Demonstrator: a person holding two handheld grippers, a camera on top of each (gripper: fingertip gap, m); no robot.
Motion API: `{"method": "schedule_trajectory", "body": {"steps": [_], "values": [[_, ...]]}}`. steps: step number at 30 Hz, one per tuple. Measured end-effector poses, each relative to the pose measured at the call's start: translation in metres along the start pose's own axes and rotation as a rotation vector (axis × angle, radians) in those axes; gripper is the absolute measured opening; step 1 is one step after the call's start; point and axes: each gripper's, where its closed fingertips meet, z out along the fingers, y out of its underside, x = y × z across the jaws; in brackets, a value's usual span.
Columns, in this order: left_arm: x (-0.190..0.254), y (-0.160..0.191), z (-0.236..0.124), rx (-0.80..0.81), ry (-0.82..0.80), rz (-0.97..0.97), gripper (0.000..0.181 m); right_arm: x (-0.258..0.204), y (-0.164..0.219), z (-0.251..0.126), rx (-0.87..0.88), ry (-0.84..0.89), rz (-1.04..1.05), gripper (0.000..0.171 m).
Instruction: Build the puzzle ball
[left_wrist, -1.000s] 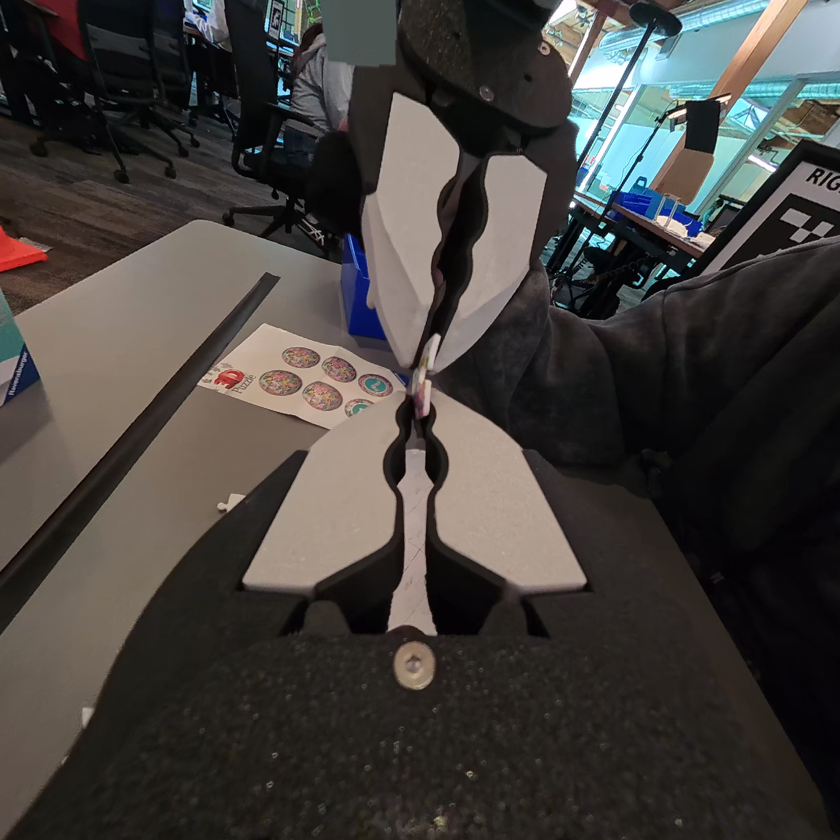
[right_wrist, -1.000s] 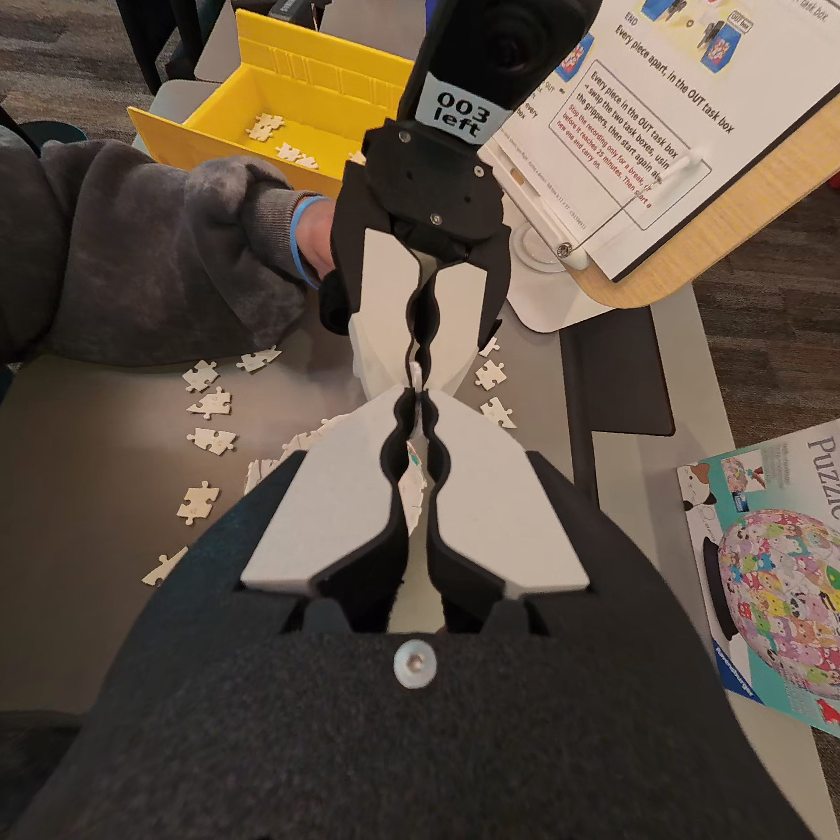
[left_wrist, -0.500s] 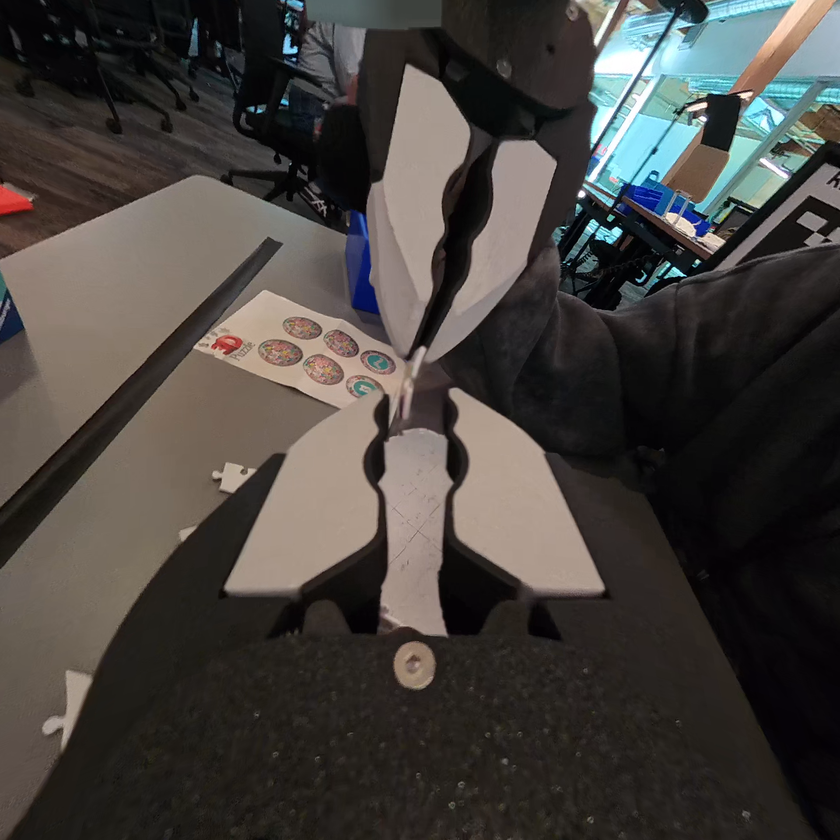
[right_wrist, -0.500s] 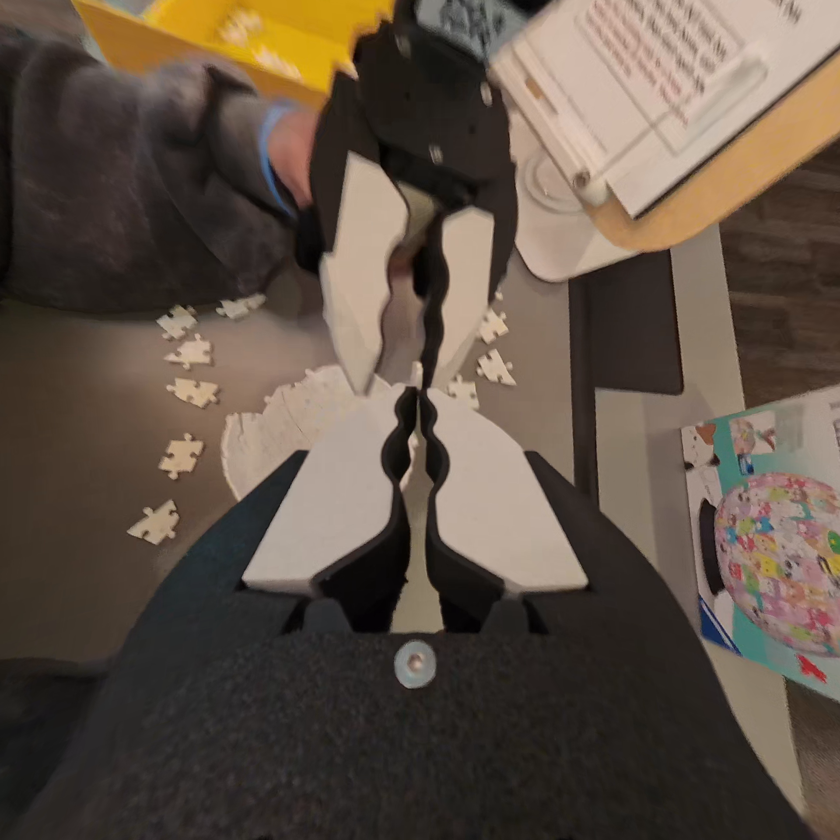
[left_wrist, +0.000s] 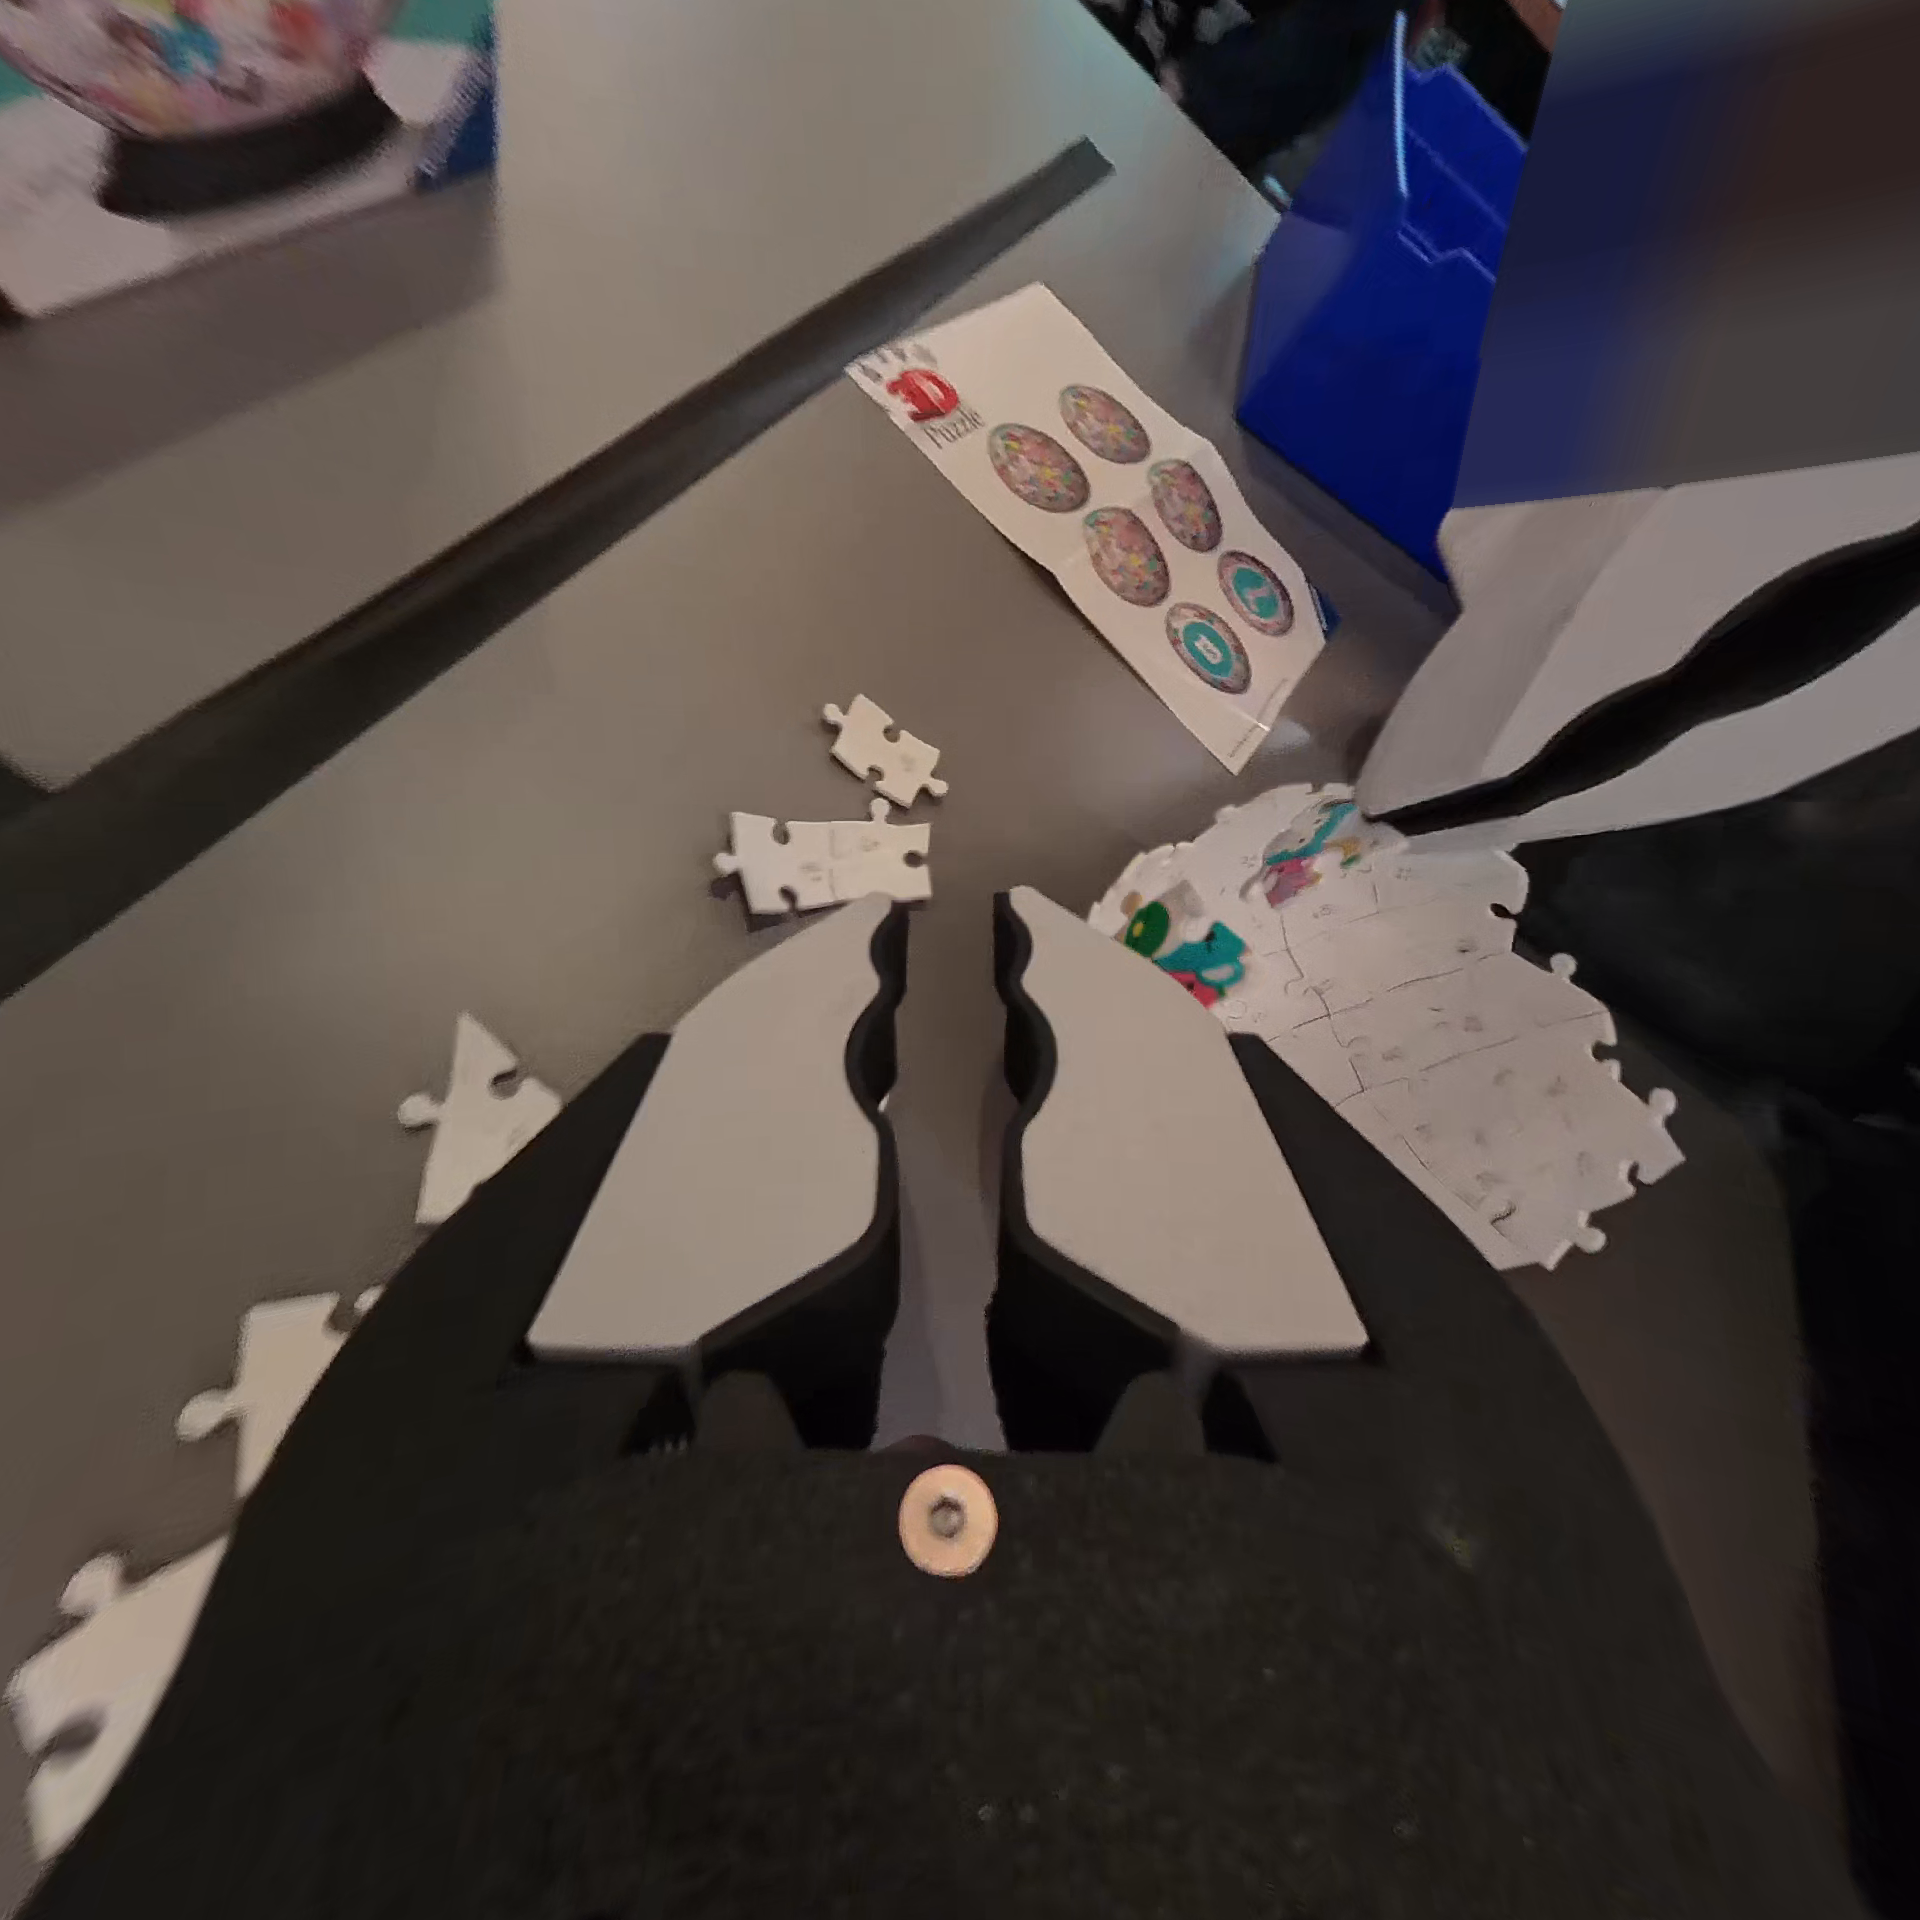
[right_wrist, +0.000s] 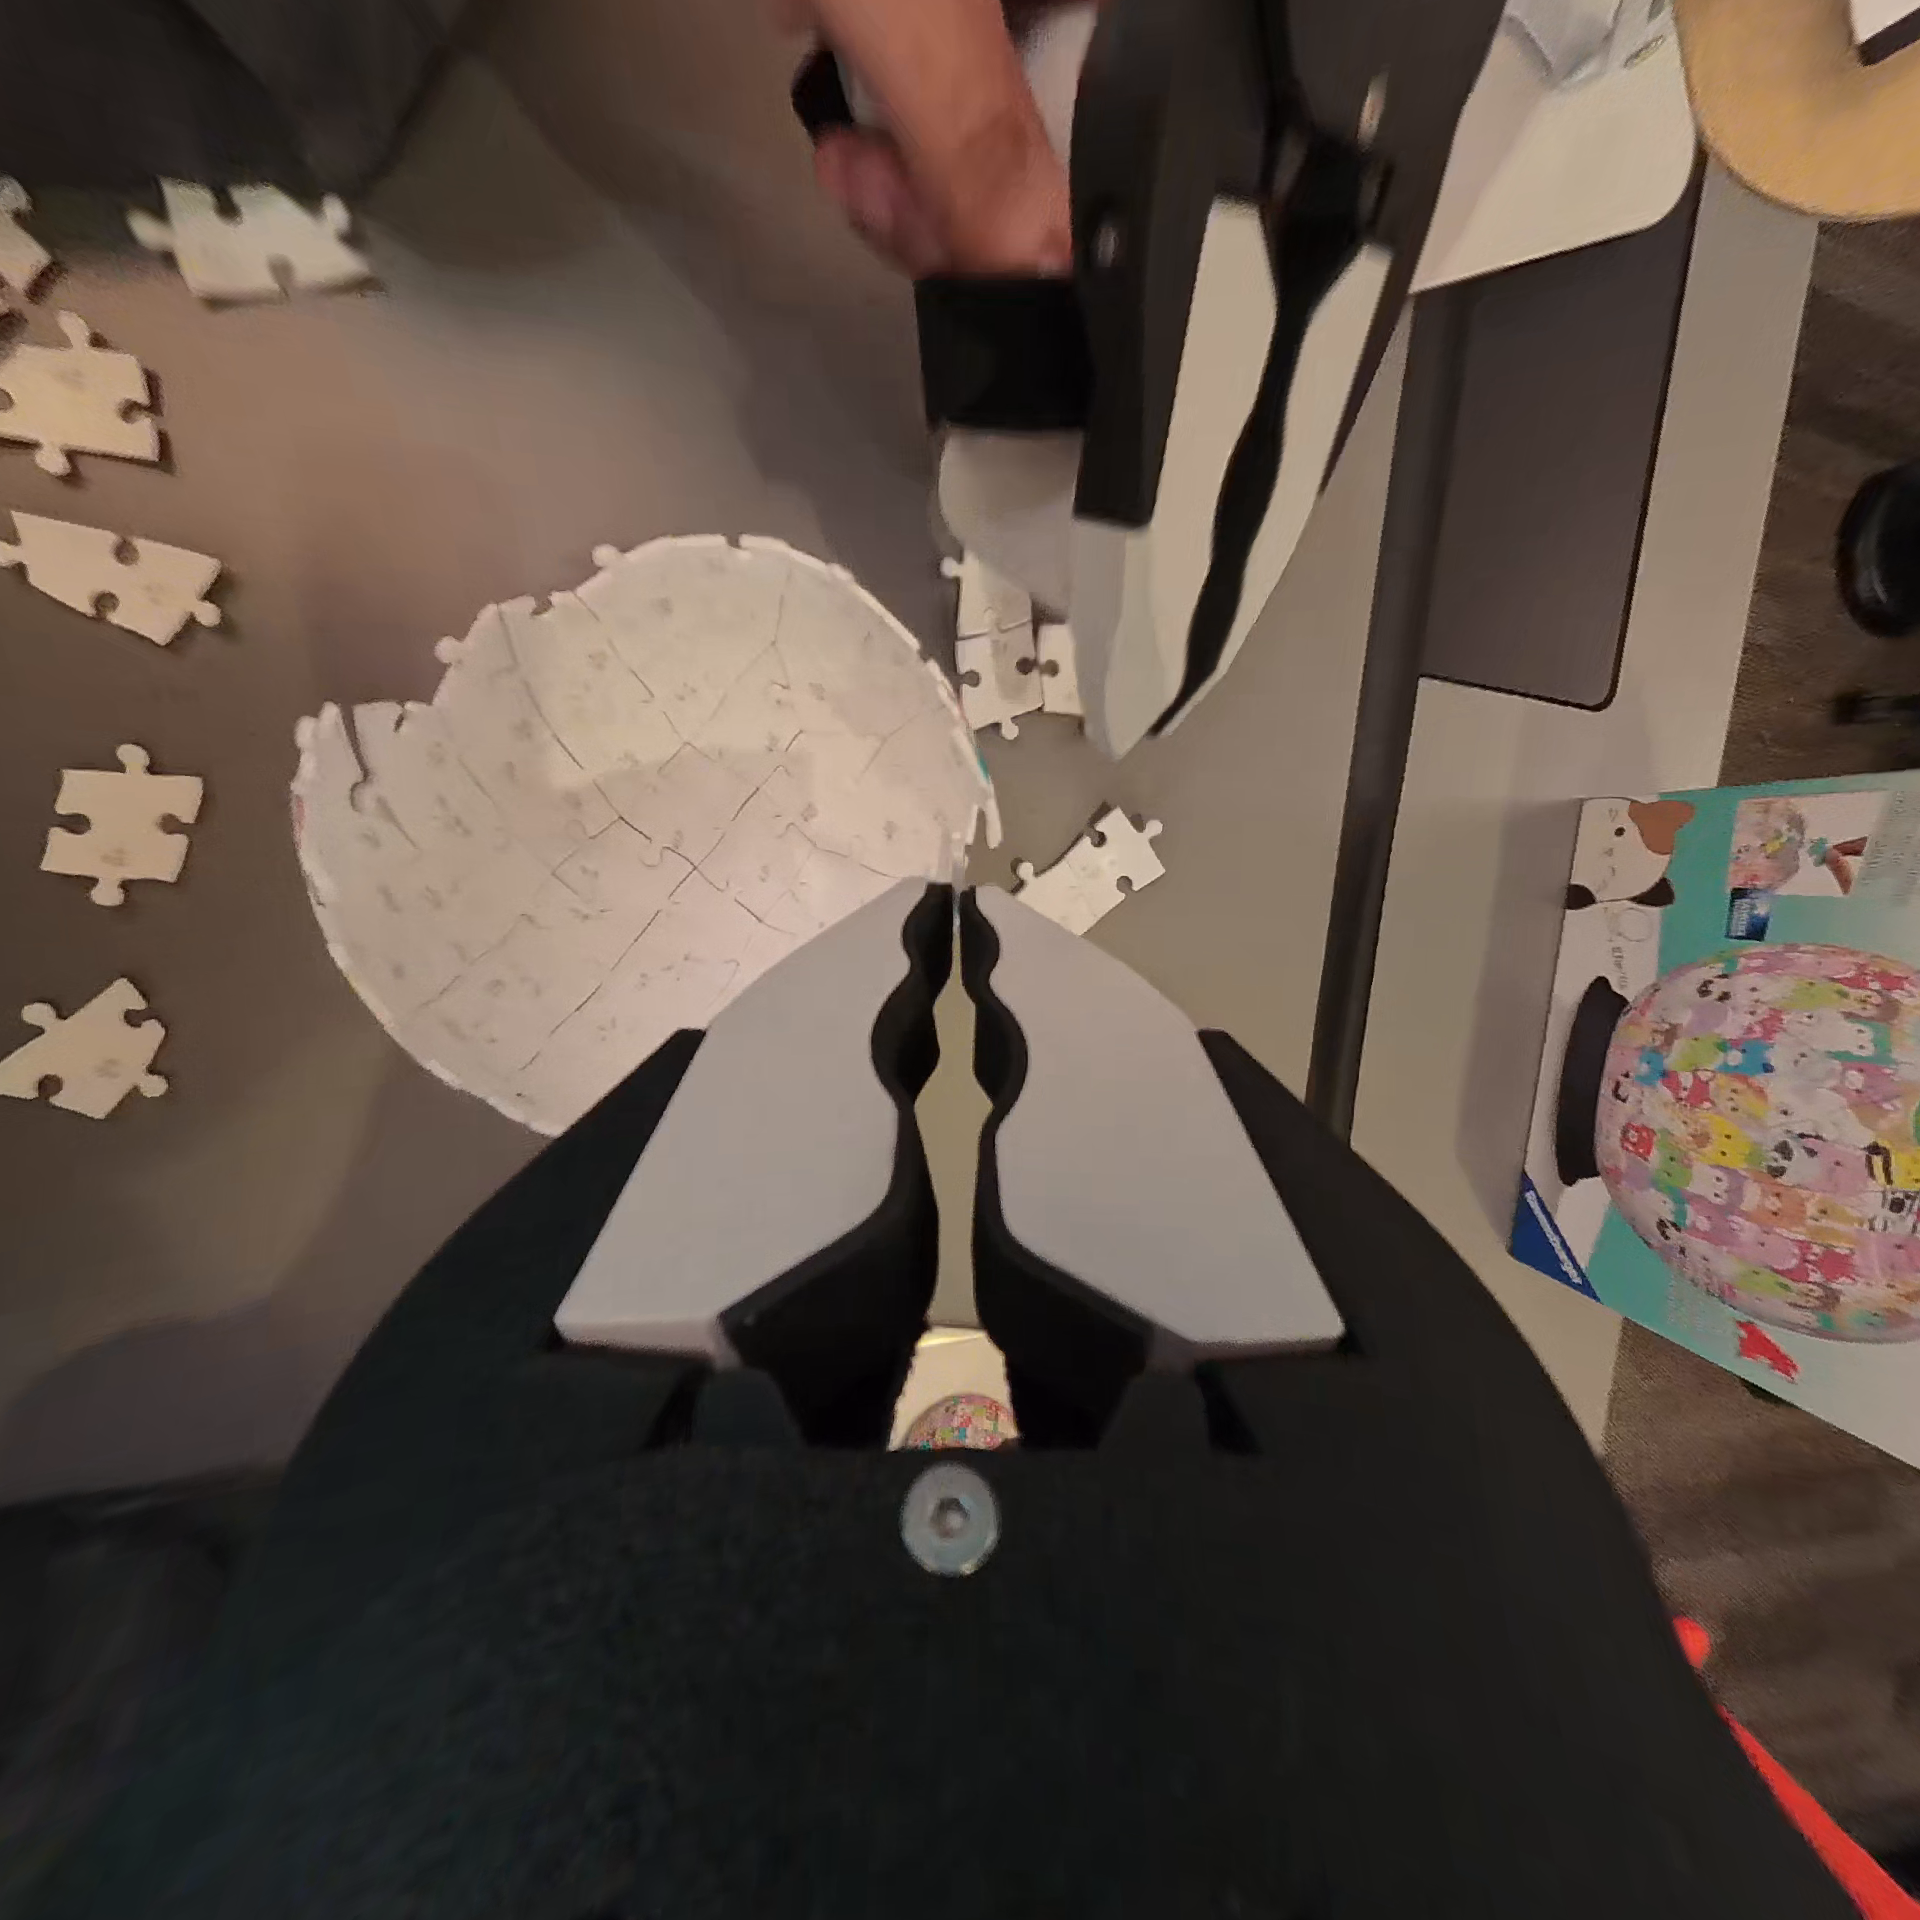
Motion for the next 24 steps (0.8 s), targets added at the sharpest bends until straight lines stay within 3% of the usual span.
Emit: {"method": "schedule_trajectory", "body": {"steps": [10,24], "values": [[-0.009,0.015,0.052,-0.209,-0.039,0.172,0.000,0.002,0.012,0.014,0.047,-0.215,0.053,0.001],[-0.004,0.015,0.058,-0.173,0.044,0.104,0.000,0.006,0.014,0.030,0.102,-0.231,0.062,0.001]]}}
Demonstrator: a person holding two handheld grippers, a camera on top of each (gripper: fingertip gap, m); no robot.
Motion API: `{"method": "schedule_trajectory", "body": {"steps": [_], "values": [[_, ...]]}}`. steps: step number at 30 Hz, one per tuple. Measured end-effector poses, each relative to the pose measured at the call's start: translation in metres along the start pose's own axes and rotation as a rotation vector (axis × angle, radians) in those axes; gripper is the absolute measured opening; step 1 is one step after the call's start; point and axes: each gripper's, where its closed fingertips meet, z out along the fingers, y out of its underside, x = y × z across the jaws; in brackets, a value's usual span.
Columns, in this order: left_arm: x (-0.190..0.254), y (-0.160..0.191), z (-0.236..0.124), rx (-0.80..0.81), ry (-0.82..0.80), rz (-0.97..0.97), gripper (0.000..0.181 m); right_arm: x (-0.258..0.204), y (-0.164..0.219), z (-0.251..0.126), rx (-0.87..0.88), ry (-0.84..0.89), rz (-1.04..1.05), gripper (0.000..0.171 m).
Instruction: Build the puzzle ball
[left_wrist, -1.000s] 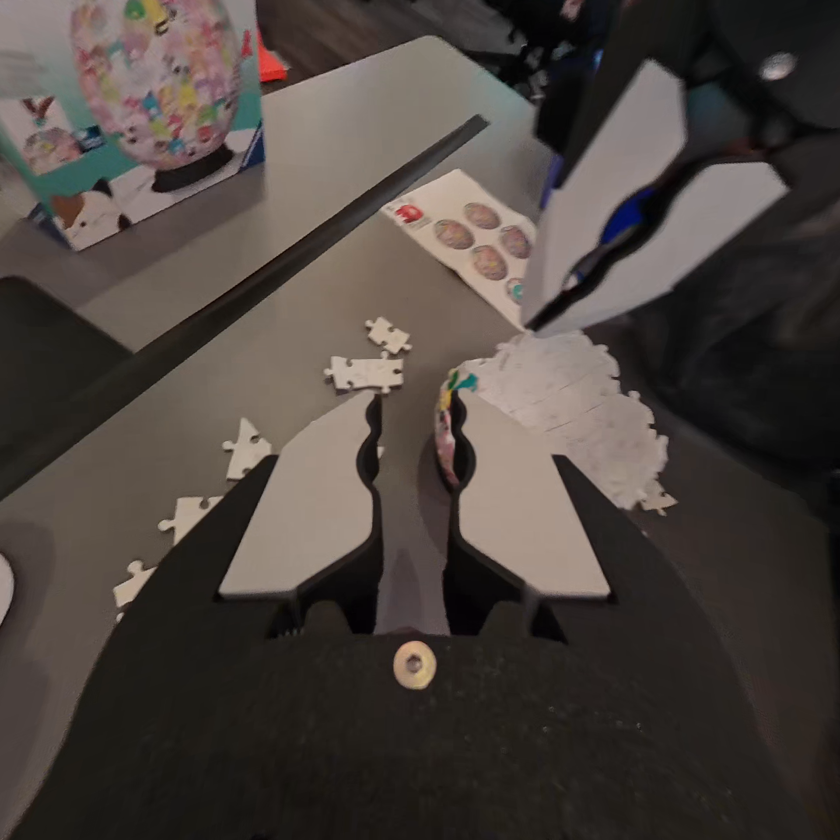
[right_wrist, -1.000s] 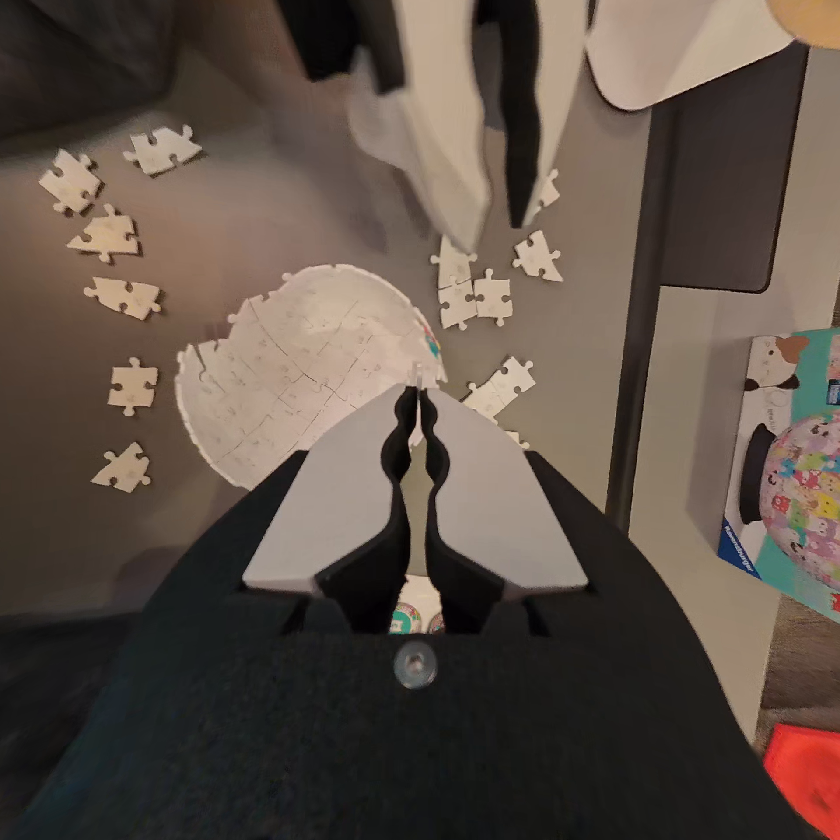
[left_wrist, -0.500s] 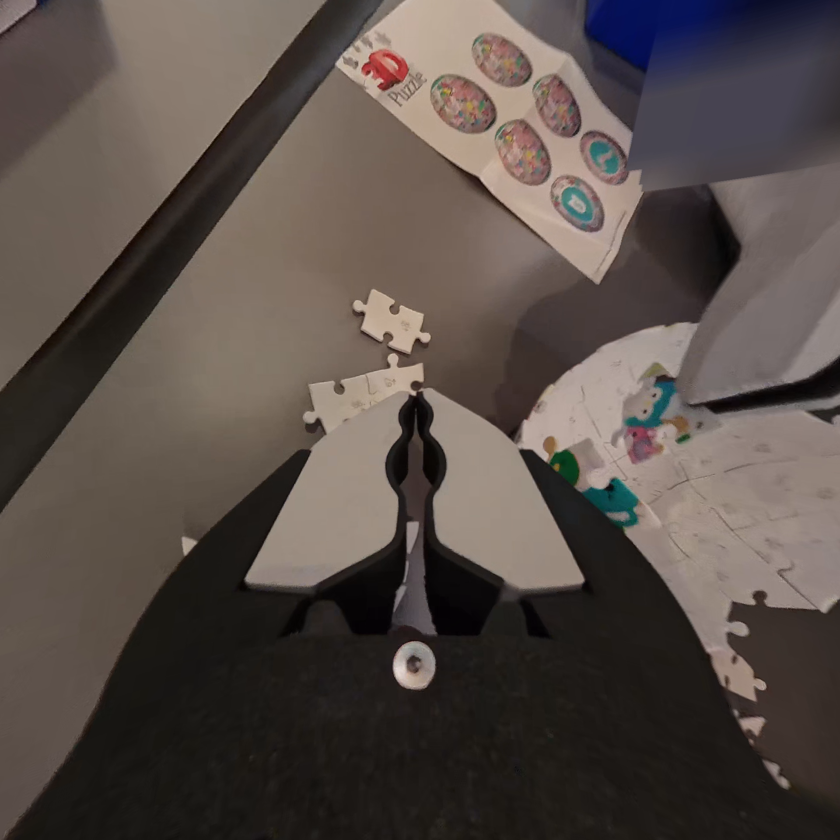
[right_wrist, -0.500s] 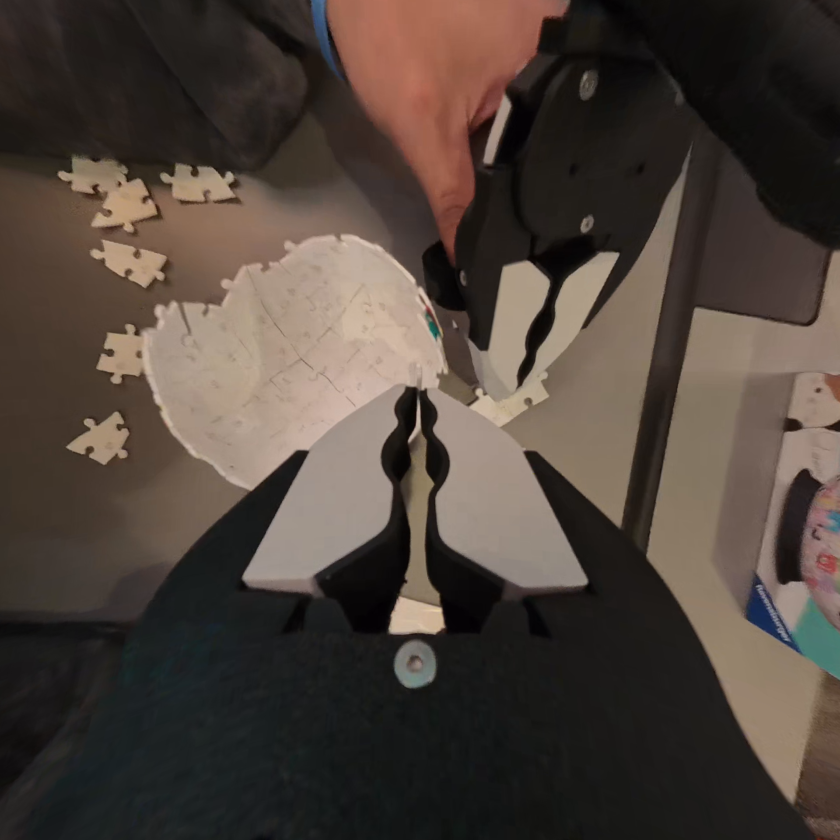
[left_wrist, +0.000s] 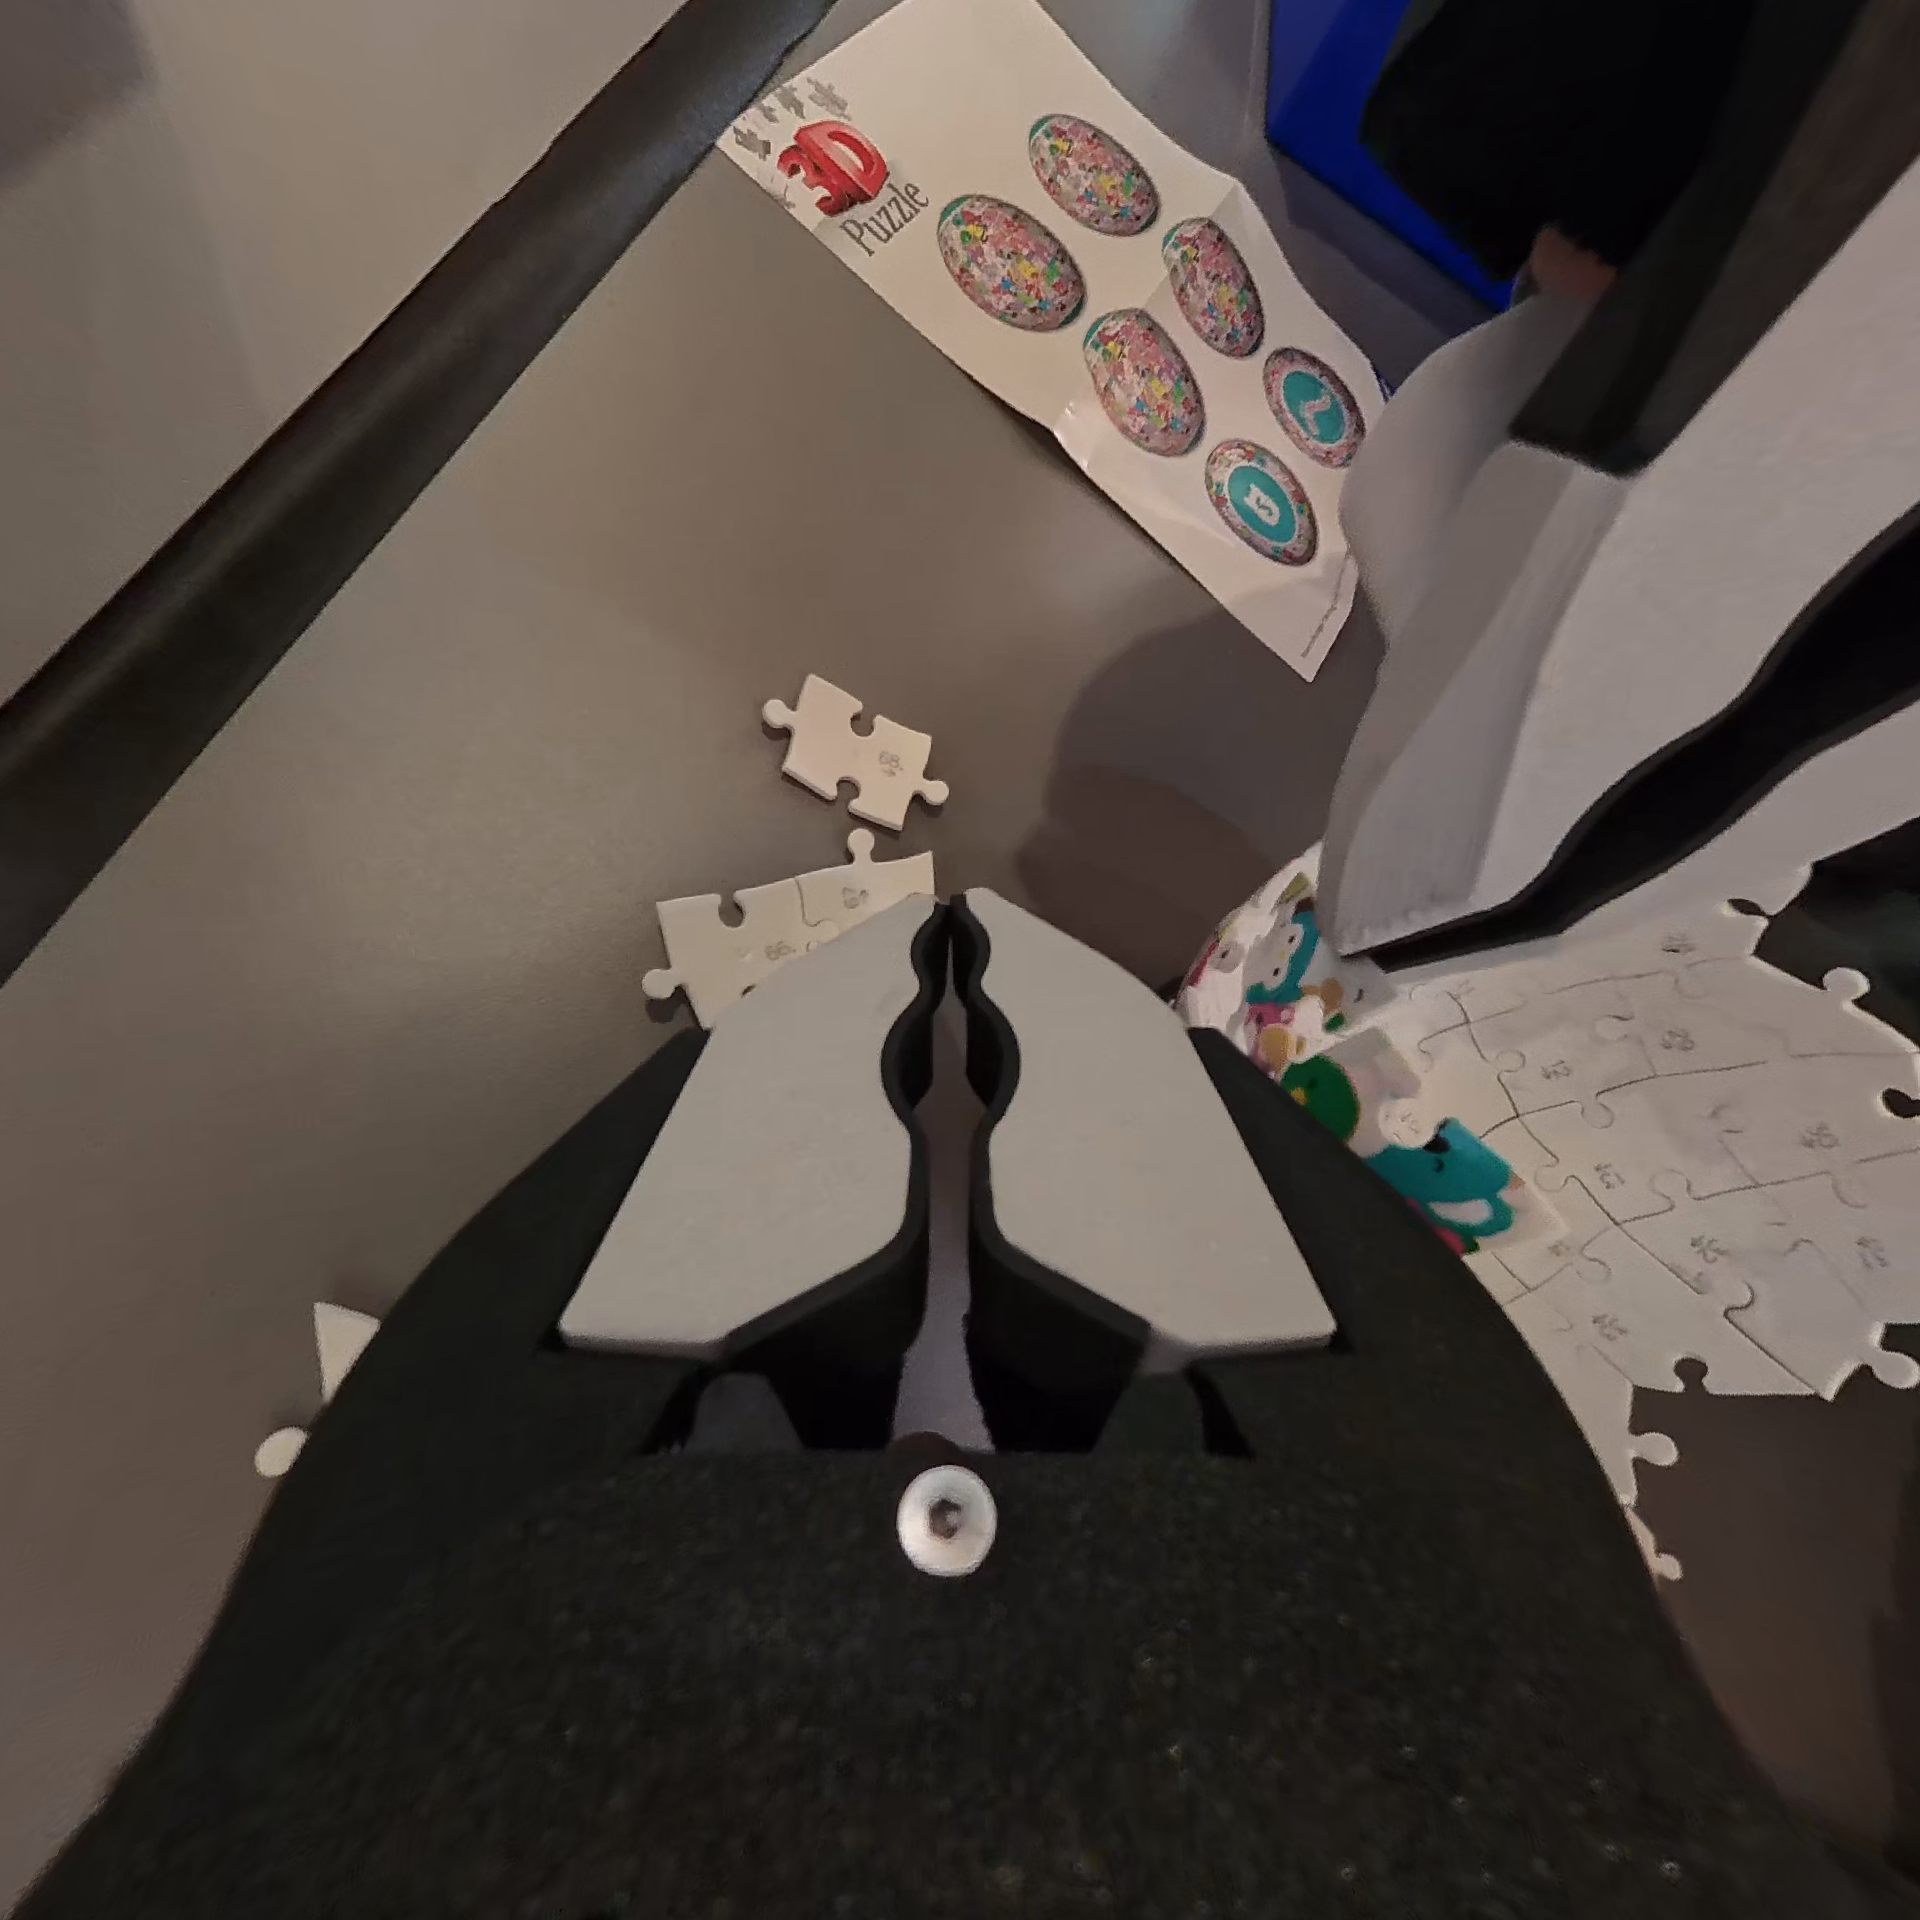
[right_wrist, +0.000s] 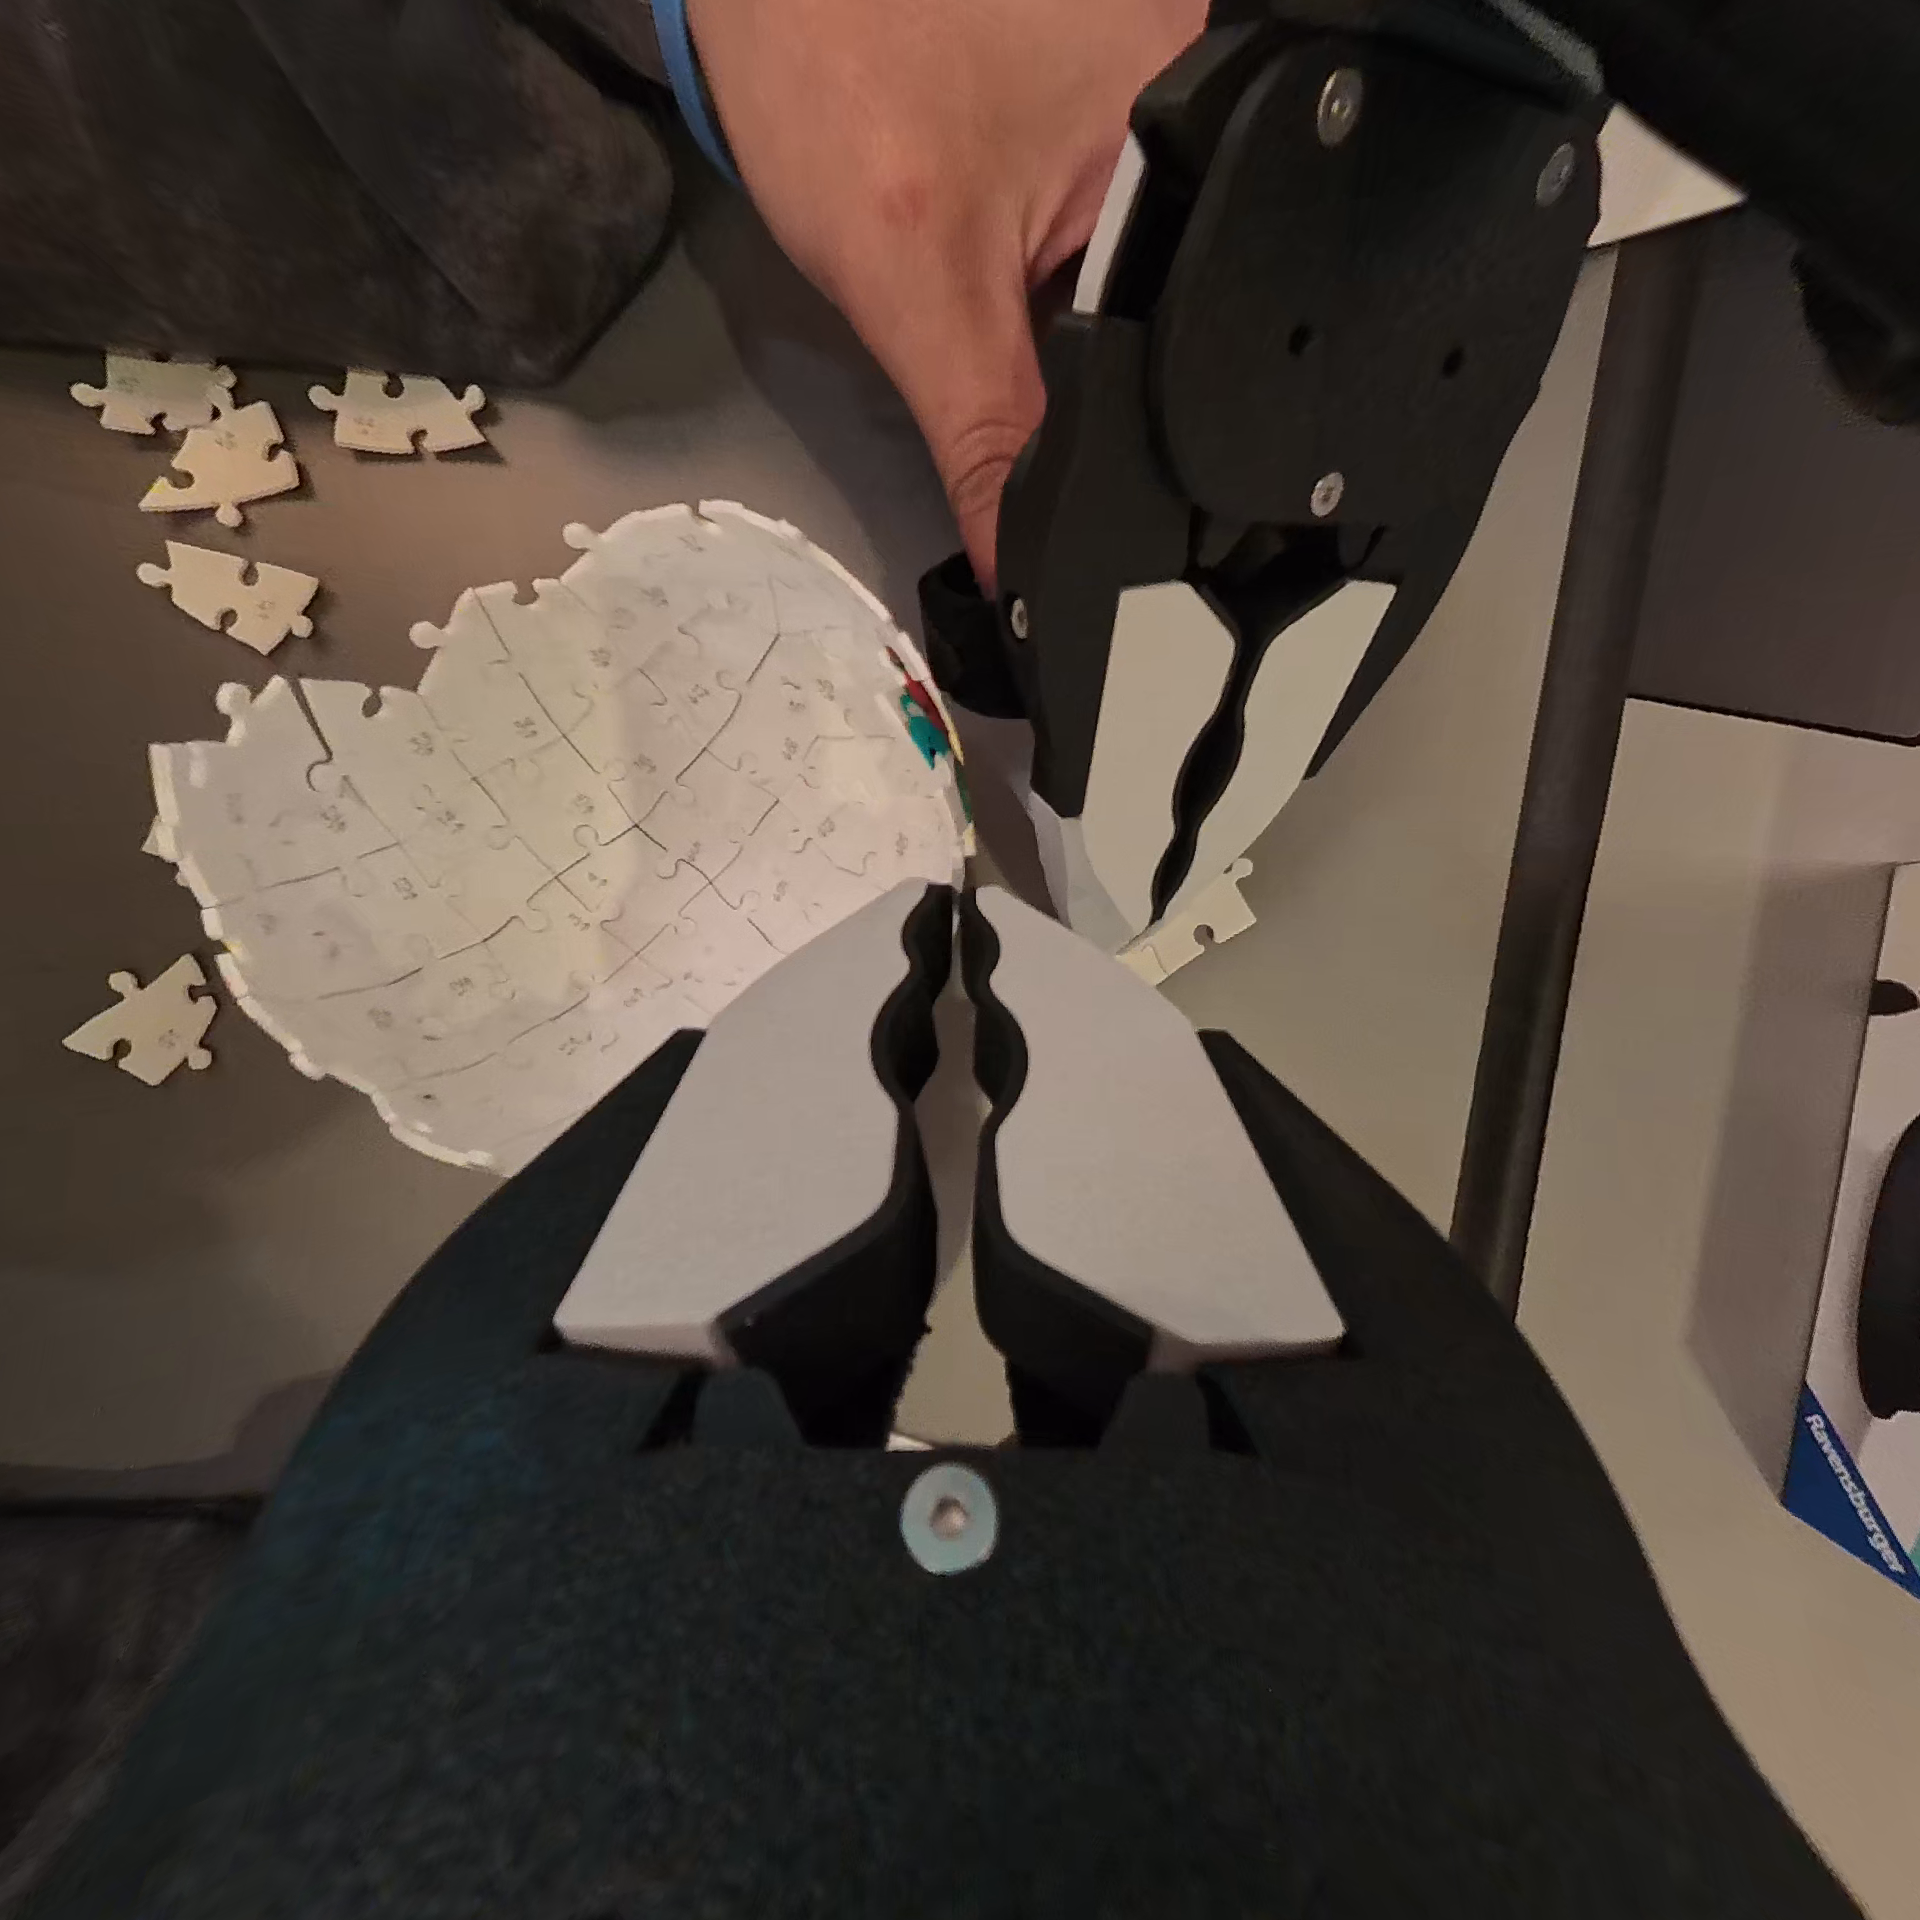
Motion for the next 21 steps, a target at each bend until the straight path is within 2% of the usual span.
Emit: {"method": "schedule_trajectory", "body": {"steps": [13,16,21], "values": [[-0.002,0.003,-0.002,-0.013,0.008,-0.027,0.000,0.003,-0.002,0.004,0.010,0.048,-0.063,0.002],[0.001,0.001,-0.009,-0.007,0.023,-0.055,0.002,0.003,-0.002,0.005,0.009,0.052,-0.071,0.002],[0.005,-0.002,-0.038,0.005,0.012,-0.093,0.014,0.002,-0.002,0.007,0.010,0.052,-0.076,0.002]]}}
